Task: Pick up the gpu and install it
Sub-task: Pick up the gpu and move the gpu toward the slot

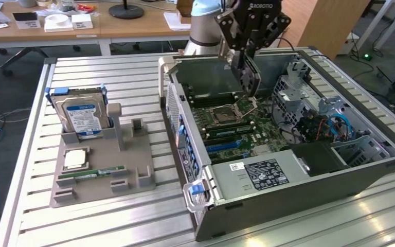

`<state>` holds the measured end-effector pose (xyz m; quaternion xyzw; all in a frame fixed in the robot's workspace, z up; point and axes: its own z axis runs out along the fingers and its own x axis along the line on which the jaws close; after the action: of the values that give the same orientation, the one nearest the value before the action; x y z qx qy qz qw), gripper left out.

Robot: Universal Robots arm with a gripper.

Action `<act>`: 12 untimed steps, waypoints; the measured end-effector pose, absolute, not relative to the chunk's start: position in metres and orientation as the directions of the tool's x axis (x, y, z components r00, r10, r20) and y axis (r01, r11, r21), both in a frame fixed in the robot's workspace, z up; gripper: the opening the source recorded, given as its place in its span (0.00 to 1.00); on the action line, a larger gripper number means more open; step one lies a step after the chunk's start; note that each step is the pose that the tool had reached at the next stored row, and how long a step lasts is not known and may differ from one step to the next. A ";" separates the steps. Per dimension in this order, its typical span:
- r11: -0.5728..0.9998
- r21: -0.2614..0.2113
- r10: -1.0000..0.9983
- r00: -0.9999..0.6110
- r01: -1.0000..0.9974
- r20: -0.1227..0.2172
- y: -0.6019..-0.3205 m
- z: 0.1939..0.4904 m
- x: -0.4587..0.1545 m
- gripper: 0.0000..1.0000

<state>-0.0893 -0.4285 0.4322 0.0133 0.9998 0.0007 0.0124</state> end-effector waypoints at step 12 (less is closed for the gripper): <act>1.000 0.002 0.027 -0.999 0.027 -0.025 -0.428 0.432 -0.041 0.26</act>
<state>-0.0406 -0.4284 0.4321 0.0133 0.9998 0.0009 0.0124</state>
